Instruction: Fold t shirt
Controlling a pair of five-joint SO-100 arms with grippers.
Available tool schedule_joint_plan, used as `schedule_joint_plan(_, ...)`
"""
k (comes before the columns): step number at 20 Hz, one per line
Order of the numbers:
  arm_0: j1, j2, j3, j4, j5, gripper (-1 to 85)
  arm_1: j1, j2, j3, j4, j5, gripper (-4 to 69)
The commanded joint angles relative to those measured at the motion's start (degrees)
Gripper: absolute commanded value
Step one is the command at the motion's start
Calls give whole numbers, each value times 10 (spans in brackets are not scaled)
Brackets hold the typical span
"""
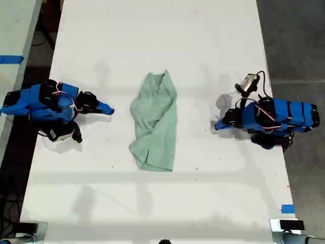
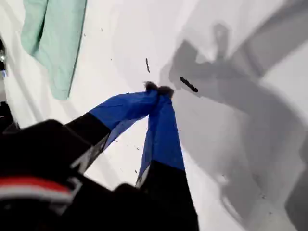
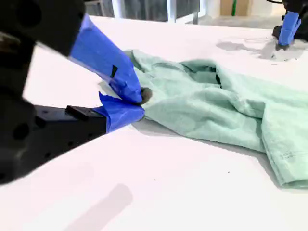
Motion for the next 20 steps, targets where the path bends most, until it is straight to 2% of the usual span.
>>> schedule_joint_plan(1, -20, 4, 7, 2, -33, -2, 10, 8, 21, -4, 9, -12)
schedule_joint_plan(3, -13, 4, 7, 2, -40, -2, -4, 8, 19, -2, 33, -12)
schedule_joint_plan(5, 41, 4, 4, -19, -49, -2, -16, 8, 19, -3, 31, -12)
schedule_joint_plan(8, 21, 4, -1, -20, -29, -2, -26, 8, 24, -15, 60, -12)
schedule_joint_plan(10, 34, -19, -32, -17, -72, -2, -39, 1, -6, -18, 88, -10)
schedule_joint_plan(11, 37, -110, -79, -33, -93, -3, -39, -32, -47, -20, 91, -10)
schedule_joint_plan(13, 93, -478, -298, -60, -99, -2, -35, -243, -176, -63, 77, -10)
schedule_joint_plan(15, 150, -771, -541, -38, -101, -2, -73, -502, -338, -118, 62, -11)
schedule_joint_plan(16, 171, -856, -616, -47, -101, 7, -98, -612, -416, -143, 57, 3)
schedule_joint_plan(17, 192, -921, -666, -66, -100, 81, -122, -714, -493, -154, 52, 19)
schedule_joint_plan(18, 211, -974, -702, -75, -102, 201, -142, -808, -571, -154, 47, 87)
schedule_joint_plan(19, 225, -1019, -731, -76, -112, 261, -154, -888, -646, -152, 35, 174)
schedule_joint_plan(20, 234, -1054, -753, -76, -112, 267, -162, -961, -717, -145, 22, 207)
